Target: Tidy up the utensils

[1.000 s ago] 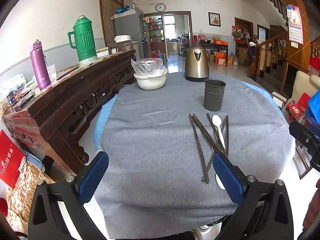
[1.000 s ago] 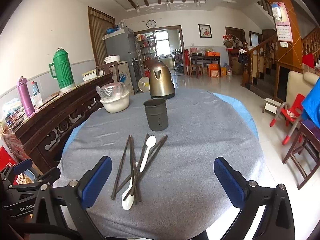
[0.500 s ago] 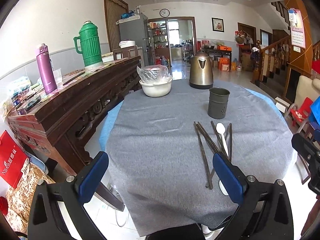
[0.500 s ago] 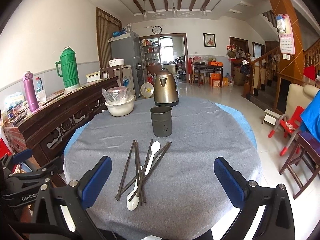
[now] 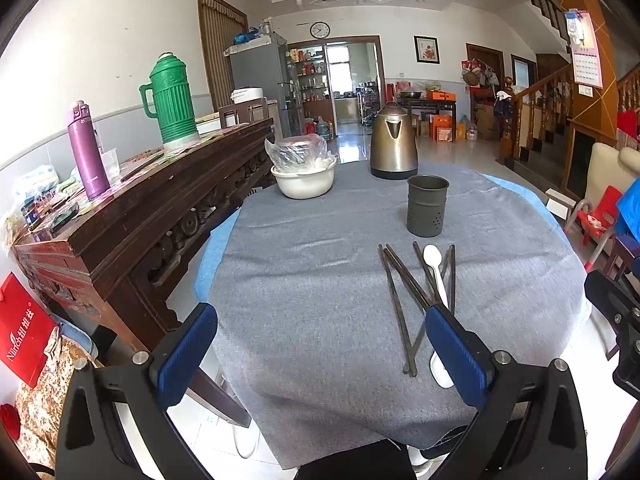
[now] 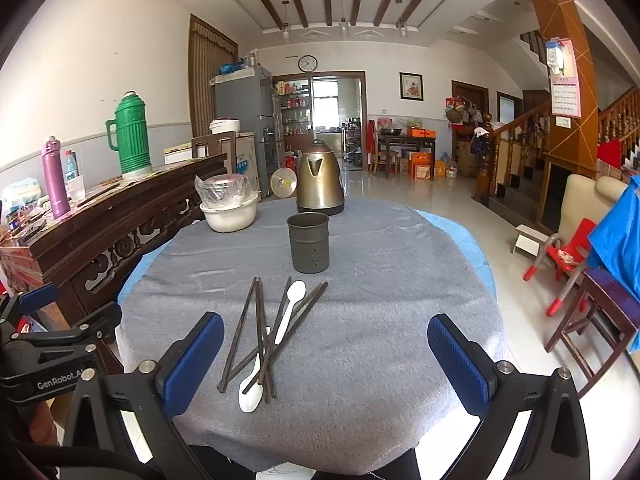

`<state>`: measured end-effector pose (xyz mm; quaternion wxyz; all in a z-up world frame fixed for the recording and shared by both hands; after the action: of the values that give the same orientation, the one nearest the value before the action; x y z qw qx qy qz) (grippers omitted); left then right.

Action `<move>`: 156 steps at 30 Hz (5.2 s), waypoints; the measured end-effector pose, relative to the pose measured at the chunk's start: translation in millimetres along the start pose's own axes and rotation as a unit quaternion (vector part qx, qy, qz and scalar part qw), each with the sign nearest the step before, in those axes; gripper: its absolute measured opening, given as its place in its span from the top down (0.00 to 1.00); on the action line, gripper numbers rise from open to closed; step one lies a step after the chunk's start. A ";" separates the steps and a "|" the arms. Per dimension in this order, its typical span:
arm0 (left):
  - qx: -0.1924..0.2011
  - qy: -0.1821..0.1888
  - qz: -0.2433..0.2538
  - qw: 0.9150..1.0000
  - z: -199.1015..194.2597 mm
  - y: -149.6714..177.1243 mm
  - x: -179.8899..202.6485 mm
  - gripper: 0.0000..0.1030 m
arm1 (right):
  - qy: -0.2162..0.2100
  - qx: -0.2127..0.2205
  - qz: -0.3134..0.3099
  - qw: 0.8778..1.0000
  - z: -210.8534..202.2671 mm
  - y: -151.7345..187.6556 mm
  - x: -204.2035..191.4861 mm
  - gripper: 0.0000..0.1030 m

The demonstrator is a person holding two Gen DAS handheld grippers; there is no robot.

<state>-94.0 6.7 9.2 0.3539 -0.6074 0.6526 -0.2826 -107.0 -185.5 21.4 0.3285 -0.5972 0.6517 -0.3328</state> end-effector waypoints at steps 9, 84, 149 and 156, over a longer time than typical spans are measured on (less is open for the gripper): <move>-0.006 0.008 0.005 1.000 4.4 -0.6 10.4 0.00 | 0.008 -0.001 0.005 1.000 0.5 3.5 5.9 0.00; -0.279 0.150 -0.021 0.948 255.3 -39.4 50.1 0.33 | -0.119 -0.332 0.133 0.926 355.6 -46.3 14.1 0.82; 0.103 0.208 -0.080 0.969 159.2 -338.4 44.9 0.95 | -0.107 0.083 0.132 0.982 194.6 -296.4 34.3 0.93; 0.059 0.191 -0.086 0.976 214.6 -312.8 67.3 0.95 | -0.053 0.105 0.094 0.989 220.0 -300.9 10.0 0.93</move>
<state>263.5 -79.1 124.5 0.2321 -0.5743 0.6353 -0.4611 242.4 -224.2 145.9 0.4531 -0.5126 0.6478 -0.3351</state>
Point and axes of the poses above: each gripper's, at about its wrist camera, not at the fingertips, and z roughly the way its jaws point, x to its right, y to its underside, the point moved 1 cm from there along z, roughly the way its jaws point, and after that the axes turned 4 degrees about -x, right-handed, at the moved point
